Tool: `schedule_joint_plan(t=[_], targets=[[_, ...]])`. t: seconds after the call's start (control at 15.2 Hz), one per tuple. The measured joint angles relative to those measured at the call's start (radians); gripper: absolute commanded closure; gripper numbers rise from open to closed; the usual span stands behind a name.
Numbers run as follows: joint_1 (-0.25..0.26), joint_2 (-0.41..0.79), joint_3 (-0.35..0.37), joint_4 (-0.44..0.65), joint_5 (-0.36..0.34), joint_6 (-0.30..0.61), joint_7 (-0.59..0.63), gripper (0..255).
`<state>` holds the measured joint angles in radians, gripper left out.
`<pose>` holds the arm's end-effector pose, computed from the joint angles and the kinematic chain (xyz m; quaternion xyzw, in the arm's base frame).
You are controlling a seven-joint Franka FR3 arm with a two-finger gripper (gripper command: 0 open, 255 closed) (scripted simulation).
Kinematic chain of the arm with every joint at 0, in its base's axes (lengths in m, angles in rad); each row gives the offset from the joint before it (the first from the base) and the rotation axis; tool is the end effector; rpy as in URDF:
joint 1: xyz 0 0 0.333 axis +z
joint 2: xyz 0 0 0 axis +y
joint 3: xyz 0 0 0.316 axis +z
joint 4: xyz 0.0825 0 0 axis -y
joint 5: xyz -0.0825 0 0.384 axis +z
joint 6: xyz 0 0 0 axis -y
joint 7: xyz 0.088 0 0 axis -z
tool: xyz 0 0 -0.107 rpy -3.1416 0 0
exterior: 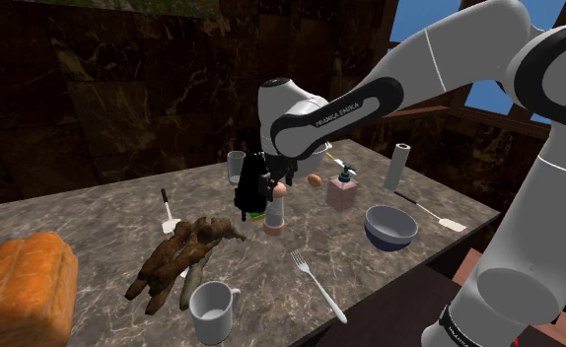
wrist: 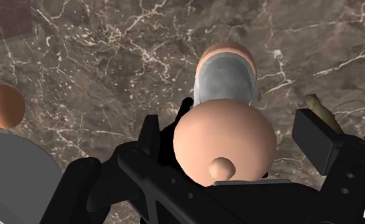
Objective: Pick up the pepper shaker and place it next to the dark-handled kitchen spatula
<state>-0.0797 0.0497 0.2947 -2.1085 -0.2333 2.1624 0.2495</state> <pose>0.5418 0.1078 0.3957 0.9948 0.0473 0.0241 0.0864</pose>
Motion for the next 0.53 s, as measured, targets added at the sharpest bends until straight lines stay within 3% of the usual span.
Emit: schedule_joint_plan(t=[0.26,0.33,0.53], targets=[[-0.001,0.004,0.000,0.000,-0.001,0.002,0.000,0],[-0.001,0.004,0.000,0.000,-0.001,0.002,0.000,255],[-0.001,0.004,0.000,0.000,-0.001,0.002,0.000,255]])
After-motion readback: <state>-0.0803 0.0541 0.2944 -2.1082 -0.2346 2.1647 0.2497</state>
